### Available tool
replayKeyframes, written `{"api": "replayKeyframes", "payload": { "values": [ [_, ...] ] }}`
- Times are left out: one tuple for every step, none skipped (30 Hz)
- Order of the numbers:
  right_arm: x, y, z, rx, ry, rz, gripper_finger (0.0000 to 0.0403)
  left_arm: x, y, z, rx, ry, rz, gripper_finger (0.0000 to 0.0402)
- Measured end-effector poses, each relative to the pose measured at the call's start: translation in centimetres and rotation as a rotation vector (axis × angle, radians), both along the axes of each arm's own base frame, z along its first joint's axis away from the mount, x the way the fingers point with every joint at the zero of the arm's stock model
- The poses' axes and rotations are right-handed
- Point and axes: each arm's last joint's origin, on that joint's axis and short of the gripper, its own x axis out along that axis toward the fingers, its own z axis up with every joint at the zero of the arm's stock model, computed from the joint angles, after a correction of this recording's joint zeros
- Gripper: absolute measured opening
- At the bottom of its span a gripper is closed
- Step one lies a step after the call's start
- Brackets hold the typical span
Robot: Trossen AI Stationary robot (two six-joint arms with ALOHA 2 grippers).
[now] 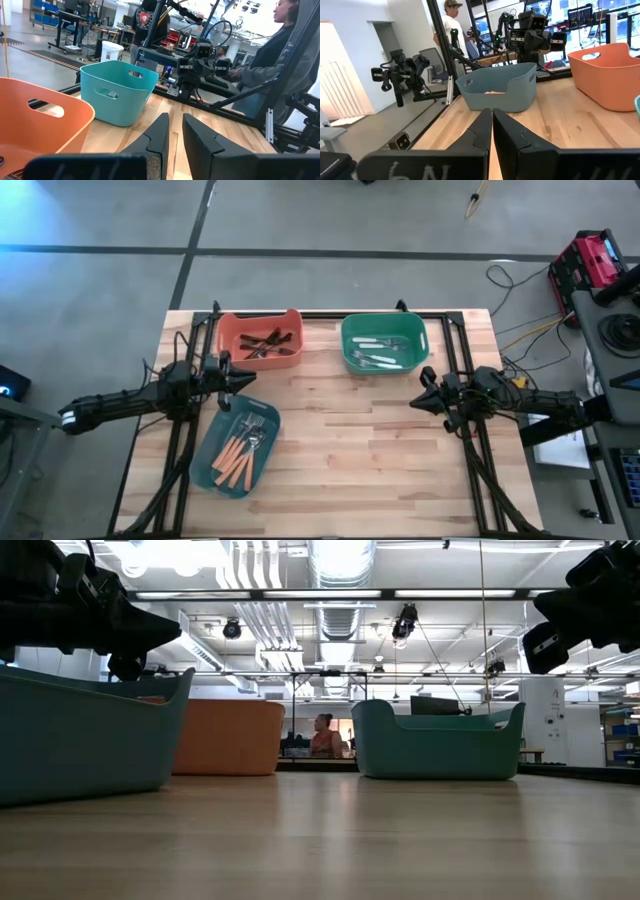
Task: Sort silverware by color (type)
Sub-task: Return to Home Position
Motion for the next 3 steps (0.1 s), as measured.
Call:
{"api": "replayKeyframes", "payload": {
  "values": [
    [0.0,0.0,0.0,0.0,0.0,0.0,0.0009,0.0,0.0,0.0,0.0,0.0,0.0,0.0037],
    [0.0,0.0,0.0,0.0,0.0,0.0,0.0009,0.0,0.0,0.0,0.0,0.0,0.0,0.0037],
    [0.0,0.0,0.0,0.0,0.0,0.0,0.0009,0.0,0.0,0.0,0.0,0.0,0.0,0.0037]
  ]
}}
